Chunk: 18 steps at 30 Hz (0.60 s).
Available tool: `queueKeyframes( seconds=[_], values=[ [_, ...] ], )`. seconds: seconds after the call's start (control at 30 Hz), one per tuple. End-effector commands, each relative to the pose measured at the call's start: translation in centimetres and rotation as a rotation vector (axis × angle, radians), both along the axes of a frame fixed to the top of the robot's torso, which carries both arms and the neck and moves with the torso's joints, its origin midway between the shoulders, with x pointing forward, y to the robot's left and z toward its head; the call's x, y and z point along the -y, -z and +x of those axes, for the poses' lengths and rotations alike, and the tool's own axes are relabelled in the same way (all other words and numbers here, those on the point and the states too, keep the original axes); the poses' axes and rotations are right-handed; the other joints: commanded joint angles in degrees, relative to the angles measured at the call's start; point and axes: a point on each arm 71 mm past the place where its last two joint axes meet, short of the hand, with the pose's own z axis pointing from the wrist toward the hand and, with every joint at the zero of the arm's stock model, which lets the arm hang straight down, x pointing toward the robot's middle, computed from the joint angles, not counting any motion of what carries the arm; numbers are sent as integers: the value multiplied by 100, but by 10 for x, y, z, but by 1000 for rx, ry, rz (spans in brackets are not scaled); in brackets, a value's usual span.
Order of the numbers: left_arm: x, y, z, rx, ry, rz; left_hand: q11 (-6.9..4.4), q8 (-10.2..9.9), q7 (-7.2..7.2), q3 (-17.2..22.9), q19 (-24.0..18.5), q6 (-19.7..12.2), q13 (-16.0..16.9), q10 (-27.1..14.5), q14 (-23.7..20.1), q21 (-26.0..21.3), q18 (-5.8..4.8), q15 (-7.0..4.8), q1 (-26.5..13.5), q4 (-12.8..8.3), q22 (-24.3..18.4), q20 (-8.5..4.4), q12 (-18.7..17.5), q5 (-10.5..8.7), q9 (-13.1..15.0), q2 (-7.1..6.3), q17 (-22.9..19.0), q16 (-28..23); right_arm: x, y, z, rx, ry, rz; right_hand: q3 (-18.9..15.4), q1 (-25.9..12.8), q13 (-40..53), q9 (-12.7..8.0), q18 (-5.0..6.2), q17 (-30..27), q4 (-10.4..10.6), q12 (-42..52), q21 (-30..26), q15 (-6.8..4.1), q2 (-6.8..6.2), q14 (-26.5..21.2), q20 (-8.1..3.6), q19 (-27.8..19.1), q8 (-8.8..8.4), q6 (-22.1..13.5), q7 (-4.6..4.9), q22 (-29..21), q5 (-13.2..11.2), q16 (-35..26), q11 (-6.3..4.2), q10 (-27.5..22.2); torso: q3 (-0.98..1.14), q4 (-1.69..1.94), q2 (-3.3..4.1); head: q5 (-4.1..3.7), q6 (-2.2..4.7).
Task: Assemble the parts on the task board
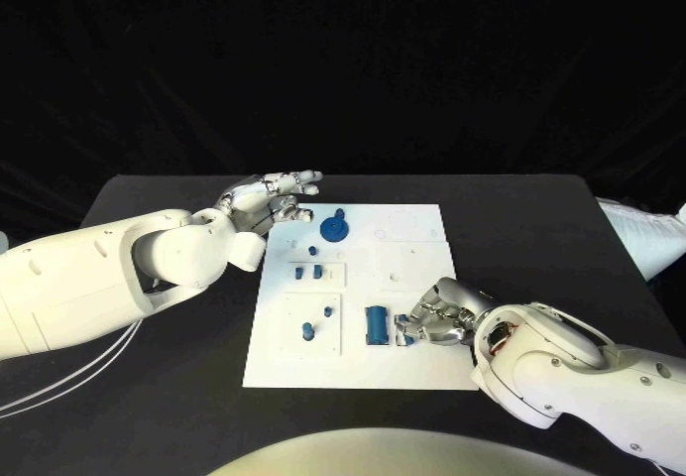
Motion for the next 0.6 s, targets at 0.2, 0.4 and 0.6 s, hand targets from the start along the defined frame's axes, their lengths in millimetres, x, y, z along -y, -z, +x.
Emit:
queueKeyframes(
  seconds=[0.2, 0.4, 0.6],
  values=[
    [4, -1, -1, 8, 24, -12, 38, 10, 19, -45, 38, -52, -21, -36, -61, -37, 104, -6, 10, -1, -22, 12, 4, 23, 1, 66, -32, -14, 0, 7, 0, -68, 27, -48, -124, -77, 77, 31, -65, 1039, 19, 116, 23, -41, 30, 515, -66, 136, 56, 67, -11, 104, 50, 34, -3, 65, 2, 0, 0, 12, -13],
    [4, -1, -1, 7, 25, -11, 38, 10, 19, -45, 38, -52, -21, -36, -61, -37, 104, -6, 10, -1, -22, 12, 4, 23, 1, 66, -32, -14, -1, 8, 1, -71, 20, -56, -173, -92, 87, 42, -66, 1044, 35, 125, 26, -44, 43, 515, -69, 137, 61, 73, -15, 107, 46, 37, -6, 70, 0, -4, 0, 17, -16],
    [4, -1, -1, 7, 25, -12, 38, 10, 19, -45, 38, -52, -21, -36, -61, -37, 104, -6, 10, -1, -22, 12, 4, 23, 1, 66, -32, -14, -1, 9, 2, -66, 15, -68, -288, -126, 99, 63, -66, 1041, 74, 128, 23, -48, 59, 514, -74, 135, 67, 73, -18, 105, -17, 34, -9, 73, -1, -1, -3, 18, -19]
  ],
)
